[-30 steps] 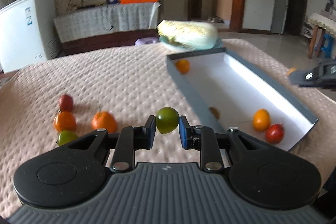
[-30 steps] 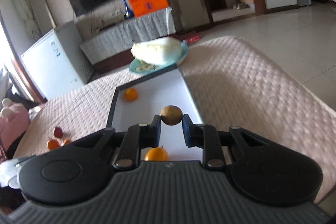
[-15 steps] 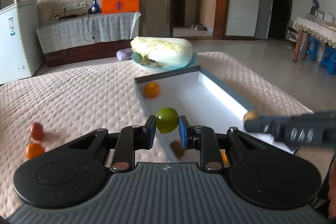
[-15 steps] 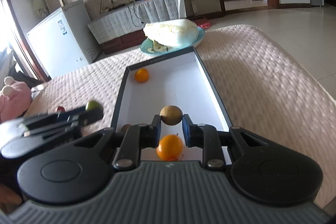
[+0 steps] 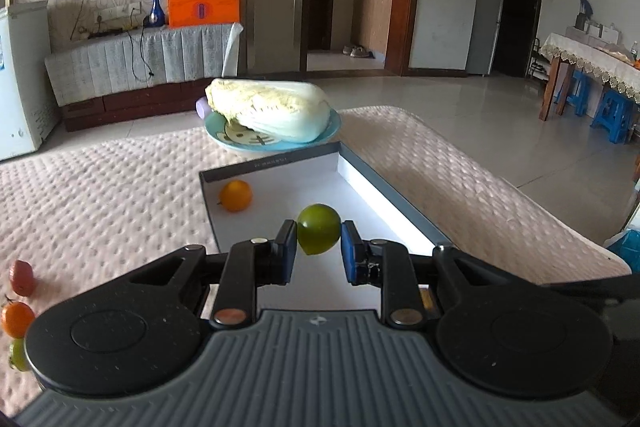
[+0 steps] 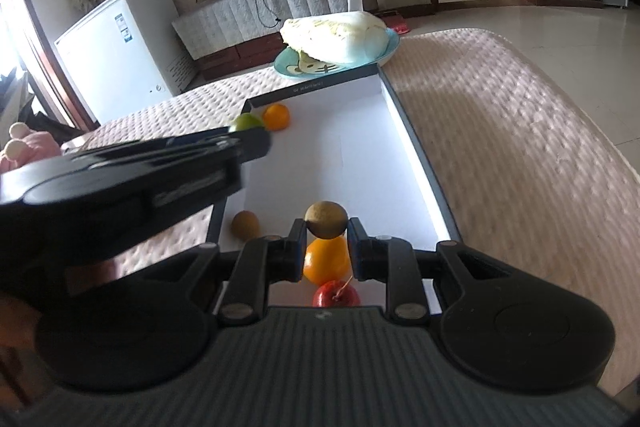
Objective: Organize fruits
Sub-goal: 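Lower the kiwi into the box and open the right tool while the left tool drops the green tomato there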
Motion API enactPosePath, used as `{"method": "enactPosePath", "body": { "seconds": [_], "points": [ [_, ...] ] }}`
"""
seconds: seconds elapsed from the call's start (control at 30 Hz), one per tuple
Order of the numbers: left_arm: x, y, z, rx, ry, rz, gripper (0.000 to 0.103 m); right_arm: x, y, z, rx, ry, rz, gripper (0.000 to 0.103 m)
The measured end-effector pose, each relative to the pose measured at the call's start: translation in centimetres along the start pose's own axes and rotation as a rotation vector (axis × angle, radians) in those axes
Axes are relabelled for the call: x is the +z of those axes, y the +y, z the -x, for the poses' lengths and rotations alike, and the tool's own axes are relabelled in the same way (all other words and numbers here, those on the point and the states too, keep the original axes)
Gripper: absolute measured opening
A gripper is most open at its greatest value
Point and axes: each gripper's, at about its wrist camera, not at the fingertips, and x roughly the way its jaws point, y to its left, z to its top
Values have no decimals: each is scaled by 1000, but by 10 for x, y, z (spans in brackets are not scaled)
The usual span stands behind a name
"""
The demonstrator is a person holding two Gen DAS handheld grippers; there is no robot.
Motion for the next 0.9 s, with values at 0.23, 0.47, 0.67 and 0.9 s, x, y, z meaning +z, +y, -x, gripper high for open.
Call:
{"method": "enactPosePath", "body": {
  "seconds": [0.23, 0.47, 0.67, 0.9],
  "points": [
    [2, -3, -23, 1, 27, -1, 28, -2, 3, -3, -2, 17, 14, 25],
    [-3, -4, -34, 4, 64, -11, 29, -2, 6, -7, -8, 22, 26, 25],
    [-5, -1, -27, 45, 71, -18, 29, -3, 15, -11, -19, 28, 47, 25],
    [0, 11, -2, 66, 43, -4, 29, -3, 24, -15, -33, 19, 32, 26]
  ]
}}
